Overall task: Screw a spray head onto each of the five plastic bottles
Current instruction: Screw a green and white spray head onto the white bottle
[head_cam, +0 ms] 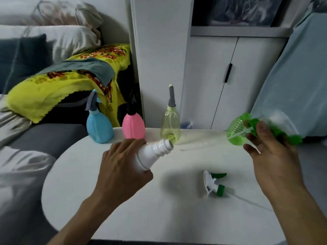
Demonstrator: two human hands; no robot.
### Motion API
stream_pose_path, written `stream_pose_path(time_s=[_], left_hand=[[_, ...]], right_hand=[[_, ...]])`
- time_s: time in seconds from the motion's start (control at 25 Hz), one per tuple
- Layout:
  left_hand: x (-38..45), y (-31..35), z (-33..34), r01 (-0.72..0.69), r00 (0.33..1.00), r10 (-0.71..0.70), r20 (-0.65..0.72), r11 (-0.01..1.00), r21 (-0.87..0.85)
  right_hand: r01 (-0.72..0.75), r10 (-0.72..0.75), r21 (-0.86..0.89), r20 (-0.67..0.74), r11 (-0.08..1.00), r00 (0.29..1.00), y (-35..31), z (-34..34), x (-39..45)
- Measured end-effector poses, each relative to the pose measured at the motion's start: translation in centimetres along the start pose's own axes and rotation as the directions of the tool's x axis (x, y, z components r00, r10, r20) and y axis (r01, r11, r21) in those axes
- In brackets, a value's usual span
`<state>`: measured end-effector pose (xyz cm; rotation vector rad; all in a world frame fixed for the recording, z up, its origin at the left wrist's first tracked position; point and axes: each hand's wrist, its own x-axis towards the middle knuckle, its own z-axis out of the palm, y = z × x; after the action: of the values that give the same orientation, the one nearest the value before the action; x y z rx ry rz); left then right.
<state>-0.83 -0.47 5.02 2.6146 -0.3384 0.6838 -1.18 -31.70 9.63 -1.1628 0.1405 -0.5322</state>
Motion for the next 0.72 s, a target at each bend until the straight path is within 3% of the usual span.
stream_pose_path(time_s=[0.4, 0.6, 0.72], left_hand=[[-0.9, -1.0, -1.0, 0.006, 1.0, -0.005, -0.01, 0.998, 0.06], [-1.0, -1.3, -0.9, 0.019, 1.0, -0.019, 0.004, 0.995, 0.094], [-1.0, -1.1, -0.6, 0.02, 1.0, -0.022, 0.022, 0.996, 0.089]], right_hand=[[-0.045, 0.043, 0.036, 0.066, 0.998, 0.997, 1.3, 4.0, -1.7], [-0.023, 0.021, 0.084, 0.02, 0.996, 1.0, 0.5, 3.6, -1.0], [-0.059, 0.057, 0.028, 0.053, 0.998, 0.997, 0.9, 3.6, -1.3]])
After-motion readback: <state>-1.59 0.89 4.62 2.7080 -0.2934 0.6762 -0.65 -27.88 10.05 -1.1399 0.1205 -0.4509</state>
